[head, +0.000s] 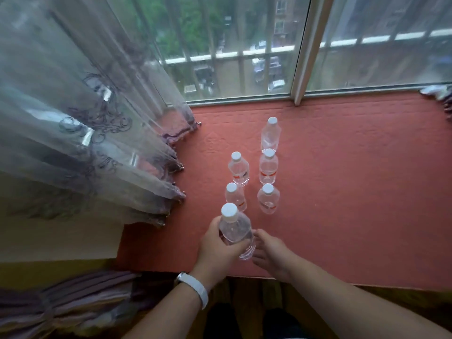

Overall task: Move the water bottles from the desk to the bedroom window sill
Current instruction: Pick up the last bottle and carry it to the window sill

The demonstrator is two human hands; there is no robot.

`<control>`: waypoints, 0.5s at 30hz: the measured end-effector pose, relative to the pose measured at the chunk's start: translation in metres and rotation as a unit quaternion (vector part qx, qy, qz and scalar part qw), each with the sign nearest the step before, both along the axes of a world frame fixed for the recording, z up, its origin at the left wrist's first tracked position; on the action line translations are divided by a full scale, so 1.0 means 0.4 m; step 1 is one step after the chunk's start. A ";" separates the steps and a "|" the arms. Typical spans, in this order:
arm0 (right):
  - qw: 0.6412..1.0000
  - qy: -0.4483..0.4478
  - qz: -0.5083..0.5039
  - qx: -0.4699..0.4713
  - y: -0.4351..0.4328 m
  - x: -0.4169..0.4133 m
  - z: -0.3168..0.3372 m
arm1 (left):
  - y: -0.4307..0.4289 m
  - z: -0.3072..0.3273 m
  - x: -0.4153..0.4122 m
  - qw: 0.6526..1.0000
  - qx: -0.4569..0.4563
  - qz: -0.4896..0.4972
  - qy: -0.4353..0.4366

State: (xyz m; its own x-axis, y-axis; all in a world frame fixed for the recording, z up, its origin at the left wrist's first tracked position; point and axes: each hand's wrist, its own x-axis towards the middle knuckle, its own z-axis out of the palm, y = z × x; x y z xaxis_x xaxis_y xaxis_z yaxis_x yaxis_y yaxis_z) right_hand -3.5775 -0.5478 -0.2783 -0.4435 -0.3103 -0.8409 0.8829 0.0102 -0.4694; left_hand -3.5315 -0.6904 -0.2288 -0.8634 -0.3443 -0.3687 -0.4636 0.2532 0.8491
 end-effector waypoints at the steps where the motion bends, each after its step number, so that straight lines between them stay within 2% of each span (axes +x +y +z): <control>1: 1.000 0.000 -0.005 0.010 -0.007 -0.002 -0.007 | -0.007 -0.019 -0.005 1.000 0.006 -0.007 -0.002; 9: 0.996 -0.015 -0.060 0.068 -0.075 -0.001 -0.100 | -0.076 -0.164 -0.046 0.997 -0.004 -0.073 -0.022; 15: 0.993 -0.033 -0.086 0.069 -0.128 -0.011 -0.172 | -0.113 -0.272 -0.064 0.997 -0.024 -0.061 -0.033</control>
State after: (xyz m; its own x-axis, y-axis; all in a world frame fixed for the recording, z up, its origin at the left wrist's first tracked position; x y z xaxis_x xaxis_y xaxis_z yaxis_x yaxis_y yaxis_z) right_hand -3.5818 -0.5990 -0.3472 -0.4227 -0.1147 -0.8990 0.9059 -0.0832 -0.4153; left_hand -3.5570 -0.7355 -0.3378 -0.8740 -0.2571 -0.4123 -0.4818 0.3496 0.8035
